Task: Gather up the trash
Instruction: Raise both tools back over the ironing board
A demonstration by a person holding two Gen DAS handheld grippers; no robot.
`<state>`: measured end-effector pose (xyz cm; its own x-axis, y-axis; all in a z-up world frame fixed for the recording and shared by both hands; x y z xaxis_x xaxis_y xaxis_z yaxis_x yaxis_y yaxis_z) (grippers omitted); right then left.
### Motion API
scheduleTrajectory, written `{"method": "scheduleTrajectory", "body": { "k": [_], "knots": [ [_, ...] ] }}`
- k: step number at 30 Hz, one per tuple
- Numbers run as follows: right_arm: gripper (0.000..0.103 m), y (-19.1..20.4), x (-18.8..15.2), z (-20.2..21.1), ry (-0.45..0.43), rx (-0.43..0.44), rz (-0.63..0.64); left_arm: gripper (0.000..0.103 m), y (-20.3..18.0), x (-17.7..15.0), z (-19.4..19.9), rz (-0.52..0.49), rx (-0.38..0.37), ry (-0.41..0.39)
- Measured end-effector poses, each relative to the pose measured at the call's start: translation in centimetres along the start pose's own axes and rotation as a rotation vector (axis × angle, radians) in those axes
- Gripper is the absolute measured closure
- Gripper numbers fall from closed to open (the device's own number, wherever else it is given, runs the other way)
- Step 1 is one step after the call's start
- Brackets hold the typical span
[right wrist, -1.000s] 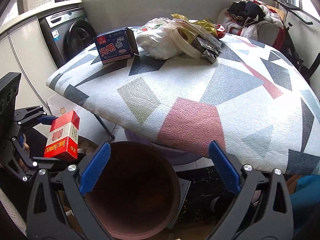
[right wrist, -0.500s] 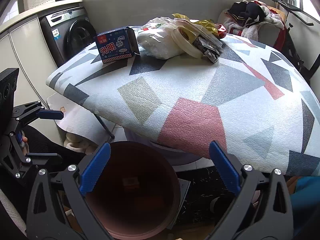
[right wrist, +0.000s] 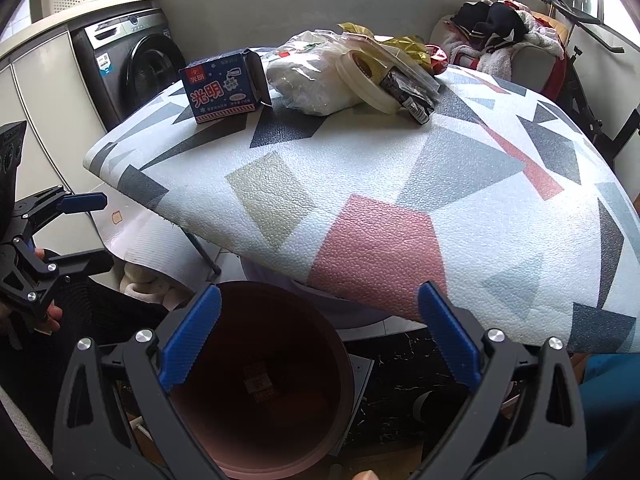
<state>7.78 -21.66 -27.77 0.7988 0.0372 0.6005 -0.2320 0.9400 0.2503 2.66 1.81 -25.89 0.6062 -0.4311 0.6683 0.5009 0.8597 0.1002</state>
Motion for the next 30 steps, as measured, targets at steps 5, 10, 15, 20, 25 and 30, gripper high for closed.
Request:
{"method": "scheduleTrajectory", "body": {
  "k": [5,10,15,20,25,30],
  "knots": [
    [0.006,0.0,0.5,0.2,-0.031,-0.048,0.020,0.005,1.1,1.0,0.6,-0.034,0.059,-0.029],
    [0.006,-0.4,1.5,0.4,-0.048,-0.078,0.038,0.005,2.1,1.6,0.8,-0.071,0.091,-0.013],
    [0.006,-1.4,2.8,0.5,-0.035,-0.028,0.000,0.005,3.6,2.8,1.3,-0.063,0.112,-0.028],
    [0.006,-2.0,4.4,0.4,-0.049,-0.024,-0.022,0.005,5.3,4.7,1.6,-0.058,0.162,-0.044],
    [0.006,-2.6,6.2,0.1,-0.052,-0.022,-0.049,0.005,7.5,6.5,1.8,-0.019,0.204,-0.058],
    [0.006,-2.7,7.9,-0.3,-0.079,-0.071,-0.029,0.006,9.9,7.9,2.1,0.039,0.232,-0.071]
  ]
}}
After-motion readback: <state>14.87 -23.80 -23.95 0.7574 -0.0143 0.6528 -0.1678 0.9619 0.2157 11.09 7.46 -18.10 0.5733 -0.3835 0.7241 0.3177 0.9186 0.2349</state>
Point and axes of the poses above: each gripper's, at about its wrist camera, not at the fingertips, and z roughly against the way its jaws point, y to its left, x to its top, the point moved 5 cm from there along -z, roughly the way its jaws point, and after that the axes turned 14 degrees about -z, right-handed, at the moved point
